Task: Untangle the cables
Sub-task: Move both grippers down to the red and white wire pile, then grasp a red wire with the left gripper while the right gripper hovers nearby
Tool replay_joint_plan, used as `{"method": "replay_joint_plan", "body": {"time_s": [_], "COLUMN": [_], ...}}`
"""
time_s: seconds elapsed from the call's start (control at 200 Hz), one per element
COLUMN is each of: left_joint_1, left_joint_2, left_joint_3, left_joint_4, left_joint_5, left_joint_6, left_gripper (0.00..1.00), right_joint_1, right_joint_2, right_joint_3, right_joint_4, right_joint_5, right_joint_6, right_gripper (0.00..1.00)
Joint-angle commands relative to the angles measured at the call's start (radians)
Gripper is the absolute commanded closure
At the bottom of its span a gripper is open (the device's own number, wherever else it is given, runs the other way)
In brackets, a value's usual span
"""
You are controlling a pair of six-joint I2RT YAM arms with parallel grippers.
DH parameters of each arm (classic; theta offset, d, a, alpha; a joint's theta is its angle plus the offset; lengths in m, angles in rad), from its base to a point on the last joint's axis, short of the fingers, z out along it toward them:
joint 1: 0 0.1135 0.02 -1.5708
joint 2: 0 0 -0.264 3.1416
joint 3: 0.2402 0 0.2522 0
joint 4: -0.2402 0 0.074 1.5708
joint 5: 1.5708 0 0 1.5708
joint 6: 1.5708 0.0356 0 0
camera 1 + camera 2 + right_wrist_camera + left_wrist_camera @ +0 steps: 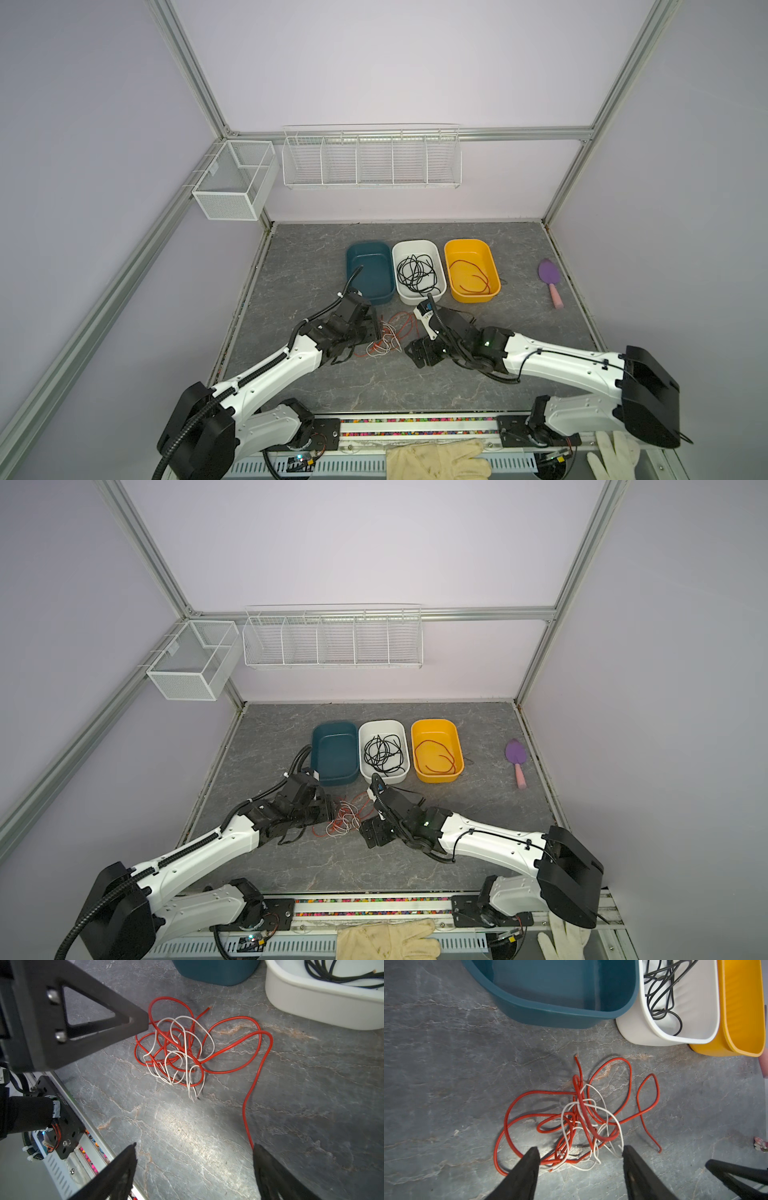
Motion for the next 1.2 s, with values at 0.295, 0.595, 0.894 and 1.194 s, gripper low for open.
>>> {"method": "replay_joint_plan", "body": {"time_s": [0.295,0.595,0.894,1.194], "left_joint_1": [-0.002,-0.003,-0.003,-0.012], "left_joint_2": [0.154,0.247,0.210,0.066], "left_joint_3": [0.099,0.147,0.183,0.175], "left_joint_4": [0.011,0.016,-0.037,-0.052], "left_joint_5": [0.014,0.062,0.080,0.124], "left_joint_6": [0.005,0.008,0.008,-0.043], "left_gripper": [0.59,0.85,1.00,1.00], "right_joint_1": [0.055,0.063,0.068,0.068], "right_joint_2": [-0.071,-0.089,-0.144,-0.163], "right_joint_3": [-0.031,-0.051,-0.121,-0.164], "right_joint_4": [0.019,0.017,0.114,0.222], "right_joint_5": [0.079,0.086,0.032,-0.046], "right_joint_6": [0.015,0.011,0.044,0.091], "right_gripper": [0.11,0.12,0.12,0.11]}}
